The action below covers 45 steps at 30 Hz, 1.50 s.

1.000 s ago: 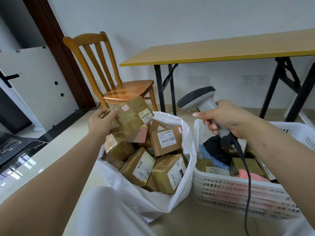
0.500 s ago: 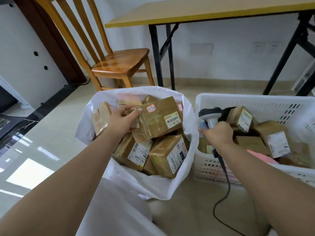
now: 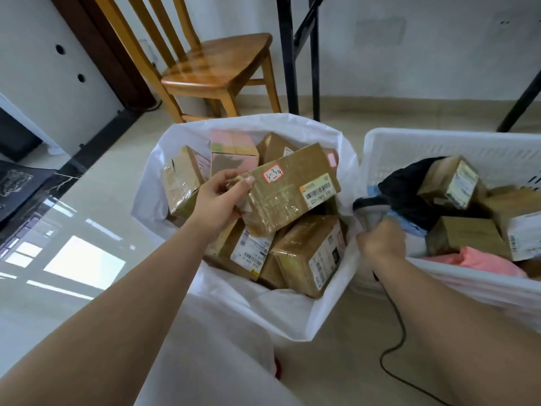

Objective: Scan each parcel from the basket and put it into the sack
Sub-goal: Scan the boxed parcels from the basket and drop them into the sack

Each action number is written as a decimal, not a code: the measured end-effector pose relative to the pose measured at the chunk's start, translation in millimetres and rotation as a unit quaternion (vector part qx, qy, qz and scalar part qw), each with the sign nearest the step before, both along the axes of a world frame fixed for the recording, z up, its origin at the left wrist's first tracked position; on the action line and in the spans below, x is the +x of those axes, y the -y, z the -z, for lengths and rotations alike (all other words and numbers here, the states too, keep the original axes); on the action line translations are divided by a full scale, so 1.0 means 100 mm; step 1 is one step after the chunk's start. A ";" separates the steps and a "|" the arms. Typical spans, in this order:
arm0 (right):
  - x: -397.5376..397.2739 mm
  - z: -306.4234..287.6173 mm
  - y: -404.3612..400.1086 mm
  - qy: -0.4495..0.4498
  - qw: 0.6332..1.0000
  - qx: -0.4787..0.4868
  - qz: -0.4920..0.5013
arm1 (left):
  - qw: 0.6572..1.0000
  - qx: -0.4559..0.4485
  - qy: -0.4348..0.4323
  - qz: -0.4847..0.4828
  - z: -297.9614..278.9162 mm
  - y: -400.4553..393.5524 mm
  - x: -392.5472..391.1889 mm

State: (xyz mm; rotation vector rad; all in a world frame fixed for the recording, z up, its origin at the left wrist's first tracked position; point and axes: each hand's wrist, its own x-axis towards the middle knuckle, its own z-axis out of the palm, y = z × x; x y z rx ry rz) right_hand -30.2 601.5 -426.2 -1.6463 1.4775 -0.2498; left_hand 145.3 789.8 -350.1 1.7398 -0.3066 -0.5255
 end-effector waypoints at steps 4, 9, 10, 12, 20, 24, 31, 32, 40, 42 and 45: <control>0.09 -0.24 0.09 0.086 0.995 -0.019 0.042 | 1.000 0.006 0.022 -0.008 -0.05 0.01 0.05; 0.29 -0.69 0.18 0.192 0.979 -0.026 0.069 | 0.992 0.044 0.108 -0.038 -0.25 0.08 0.11; 0.31 -0.75 0.17 0.202 0.977 -0.026 0.059 | 0.990 0.063 0.123 -0.024 -0.31 0.11 0.11; 0.32 -0.83 0.12 0.212 0.976 -0.028 0.036 | 0.986 0.097 0.137 0.004 -0.39 0.21 0.12; 0.18 -0.72 0.14 0.208 0.977 -0.023 0.050 | 0.953 0.221 0.203 0.045 0.04 0.84 -0.19; 0.00 -0.55 0.23 0.180 0.980 -0.012 0.084 | 0.942 0.273 0.186 0.053 0.36 1.04 -0.44; -0.09 -0.39 0.34 0.149 0.986 0.016 0.071 | 0.825 0.474 0.266 0.153 0.34 1.20 -0.39; -0.11 -0.39 0.36 0.143 0.987 0.024 0.067 | 0.820 0.471 0.266 0.186 0.34 1.20 -0.33; -0.47 -0.44 0.72 0.180 0.980 0.042 0.069 | 0.857 0.377 0.332 0.116 0.23 1.21 -0.55; -0.64 -0.43 0.86 0.198 0.974 0.063 0.085 | 0.878 0.313 0.343 0.118 0.15 1.39 -0.71; -0.94 -0.42 1.14 0.225 0.963 0.094 0.118 | 0.872 0.269 0.372 0.169 0.10 1.78 -1.00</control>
